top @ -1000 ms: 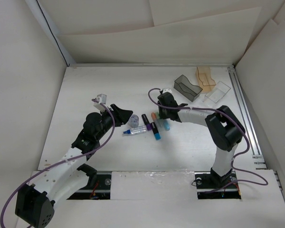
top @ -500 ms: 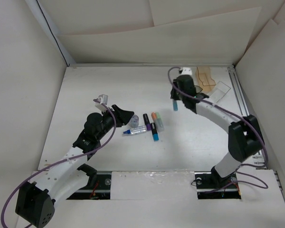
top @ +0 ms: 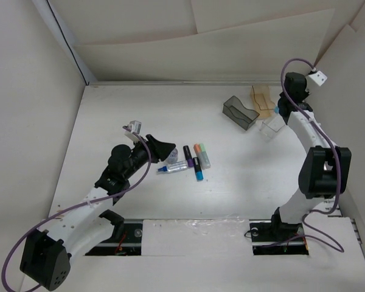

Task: Sort the stationery into containers
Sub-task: Place the pen in the storage box.

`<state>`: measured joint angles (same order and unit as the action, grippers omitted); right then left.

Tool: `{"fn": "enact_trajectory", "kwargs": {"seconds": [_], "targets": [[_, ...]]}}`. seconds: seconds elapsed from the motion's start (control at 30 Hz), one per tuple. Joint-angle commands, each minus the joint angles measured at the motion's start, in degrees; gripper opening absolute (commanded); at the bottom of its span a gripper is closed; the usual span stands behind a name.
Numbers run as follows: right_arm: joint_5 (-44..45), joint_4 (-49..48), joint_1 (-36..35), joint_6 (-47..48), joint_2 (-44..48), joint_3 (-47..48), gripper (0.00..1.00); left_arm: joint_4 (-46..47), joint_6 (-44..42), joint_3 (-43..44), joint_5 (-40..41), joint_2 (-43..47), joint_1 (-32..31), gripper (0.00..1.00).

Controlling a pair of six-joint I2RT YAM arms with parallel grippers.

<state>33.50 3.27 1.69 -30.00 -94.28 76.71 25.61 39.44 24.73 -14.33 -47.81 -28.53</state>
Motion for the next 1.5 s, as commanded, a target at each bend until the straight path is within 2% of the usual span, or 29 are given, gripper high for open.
{"fn": "enact_trajectory", "kwargs": {"seconds": [0.0,0.27,0.63,0.97,1.17,1.23,1.33,1.47], "targets": [[7.7,-0.5,-0.3,-3.5,-4.5,4.1,0.15,3.8,-1.2,-0.7,-1.2,1.0,-0.7,0.45],[10.7,1.4,0.9,-4.2,-11.8,7.6,0.18,4.3,-1.2,-0.7,-1.2,1.0,-1.3,0.45],[9.7,1.9,1.5,-3.1,-15.4,6.5,0.22,4.3,-1.2,-0.7,-1.2,0.4,-1.3,0.45],[7.7,2.5,2.0,-2.1,-17.1,6.5,0.34,4.3,-1.2,-0.7,-1.2,0.4,-1.3,0.45],[6.5,2.5,2.0,-0.9,-17.1,7.1,0.55,4.3,-1.2,-0.7,-1.2,0.4,-1.3,0.45],[5.8,2.5,2.0,-0.9,-16.6,7.1,0.57,4.3,-1.2,-0.7,-1.2,0.4,-1.3,0.45],[5.3,3.1,2.0,-0.9,-14.7,6.5,0.57,4.3,-0.7,-0.7,-1.2,0.4,-1.3,0.45],[5.3,3.1,0.3,-0.9,-8.7,4.4,0.49,4.3,-0.7,-0.7,-1.2,0.4,-1.3,0.45]]}}
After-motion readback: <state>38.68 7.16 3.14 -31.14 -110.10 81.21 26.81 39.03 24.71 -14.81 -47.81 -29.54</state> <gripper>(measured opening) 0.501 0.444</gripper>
